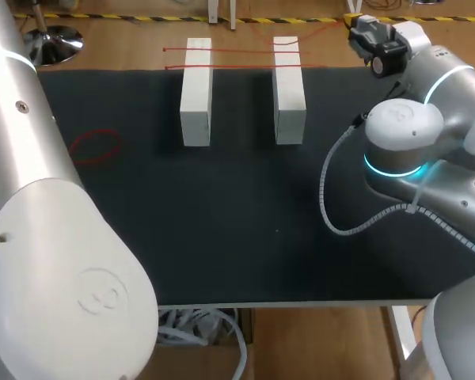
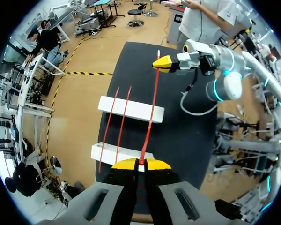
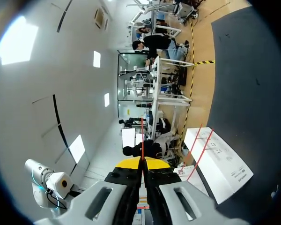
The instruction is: Grab the tape and strap the tape.
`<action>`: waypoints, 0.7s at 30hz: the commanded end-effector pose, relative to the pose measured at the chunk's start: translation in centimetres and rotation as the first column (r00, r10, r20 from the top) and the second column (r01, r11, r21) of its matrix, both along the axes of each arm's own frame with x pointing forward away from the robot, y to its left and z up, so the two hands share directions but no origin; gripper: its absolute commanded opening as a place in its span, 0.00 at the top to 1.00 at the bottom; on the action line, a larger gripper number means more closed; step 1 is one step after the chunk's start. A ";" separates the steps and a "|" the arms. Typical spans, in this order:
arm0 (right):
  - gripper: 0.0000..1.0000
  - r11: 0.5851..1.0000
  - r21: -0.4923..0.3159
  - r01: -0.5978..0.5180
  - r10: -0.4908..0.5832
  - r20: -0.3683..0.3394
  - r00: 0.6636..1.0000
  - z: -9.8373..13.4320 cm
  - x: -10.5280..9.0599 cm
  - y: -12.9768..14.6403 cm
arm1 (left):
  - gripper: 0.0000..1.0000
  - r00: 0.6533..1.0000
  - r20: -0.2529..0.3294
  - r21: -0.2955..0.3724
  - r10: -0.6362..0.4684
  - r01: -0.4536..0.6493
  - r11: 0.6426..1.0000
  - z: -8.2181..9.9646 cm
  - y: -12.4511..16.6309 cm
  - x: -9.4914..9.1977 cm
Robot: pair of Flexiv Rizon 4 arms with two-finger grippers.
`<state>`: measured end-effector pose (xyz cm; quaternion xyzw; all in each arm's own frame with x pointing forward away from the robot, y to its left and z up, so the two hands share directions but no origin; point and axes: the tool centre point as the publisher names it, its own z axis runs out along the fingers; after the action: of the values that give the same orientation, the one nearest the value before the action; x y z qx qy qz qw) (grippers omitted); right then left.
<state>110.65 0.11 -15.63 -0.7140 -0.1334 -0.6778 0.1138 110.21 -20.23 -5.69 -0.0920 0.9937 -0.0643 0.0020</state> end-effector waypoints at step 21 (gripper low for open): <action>1.00 0.657 -0.742 -0.132 -0.006 -0.181 0.983 3.0 0.7 -1.4 | 1.00 1.000 -0.009 0.002 -0.008 0.008 1.000 -0.2 -0.4 0.2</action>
<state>111.61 -1.11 -13.64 -0.6774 -0.3268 -0.6587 -0.0222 110.31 -20.51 -6.05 -0.0889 0.9939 -0.0655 -0.0006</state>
